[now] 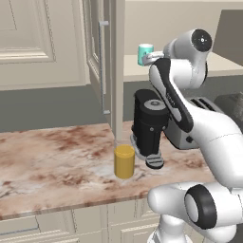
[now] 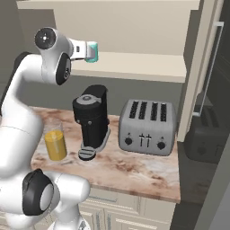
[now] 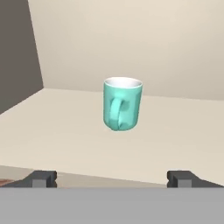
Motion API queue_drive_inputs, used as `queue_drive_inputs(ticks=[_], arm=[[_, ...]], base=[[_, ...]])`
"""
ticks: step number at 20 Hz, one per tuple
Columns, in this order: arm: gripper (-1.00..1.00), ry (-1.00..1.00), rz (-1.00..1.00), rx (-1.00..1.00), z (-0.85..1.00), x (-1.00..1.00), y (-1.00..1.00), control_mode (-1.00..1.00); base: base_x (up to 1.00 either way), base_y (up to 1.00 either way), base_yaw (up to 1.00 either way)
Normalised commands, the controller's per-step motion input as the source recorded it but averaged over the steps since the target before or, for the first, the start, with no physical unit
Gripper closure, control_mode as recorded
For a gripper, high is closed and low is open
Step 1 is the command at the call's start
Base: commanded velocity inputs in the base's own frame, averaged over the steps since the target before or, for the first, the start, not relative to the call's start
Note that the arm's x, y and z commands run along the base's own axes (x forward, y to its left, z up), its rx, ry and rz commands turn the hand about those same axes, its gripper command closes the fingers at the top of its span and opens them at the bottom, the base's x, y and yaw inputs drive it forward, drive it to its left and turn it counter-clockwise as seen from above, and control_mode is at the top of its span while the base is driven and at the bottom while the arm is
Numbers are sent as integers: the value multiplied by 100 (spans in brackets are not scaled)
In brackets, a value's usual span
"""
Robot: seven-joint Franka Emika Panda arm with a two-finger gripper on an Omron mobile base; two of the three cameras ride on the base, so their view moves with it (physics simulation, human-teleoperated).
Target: There is a tray on the dining counter. Grab the cup, mug, and pitcher and place them on the tray. The pitcher may be placed next to the tray if it cannot fit the tray.
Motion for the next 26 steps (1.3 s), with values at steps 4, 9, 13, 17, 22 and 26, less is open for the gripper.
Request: queue_drive_inputs(ticks=[4, 9, 13, 17, 22, 26], arm=[[-100, 0, -4, 0, 0, 32, 0, -100], [-100, 0, -3, 0, 0, 35, 0, -100], [-100, 0, 0, 0, -2, 34, 0, -100], [-100, 0, 0, 0, -4, 33, 0, -100], [-100, 0, 0, 0, -6, 33, 1, -100], [-100, 0, 0, 0, -6, 30, 4, -100]], base=[[0, 0, 0], [0, 0, 0], [0, 0, 0], [0, 0, 0], [0, 0, 0], [0, 0, 0]])
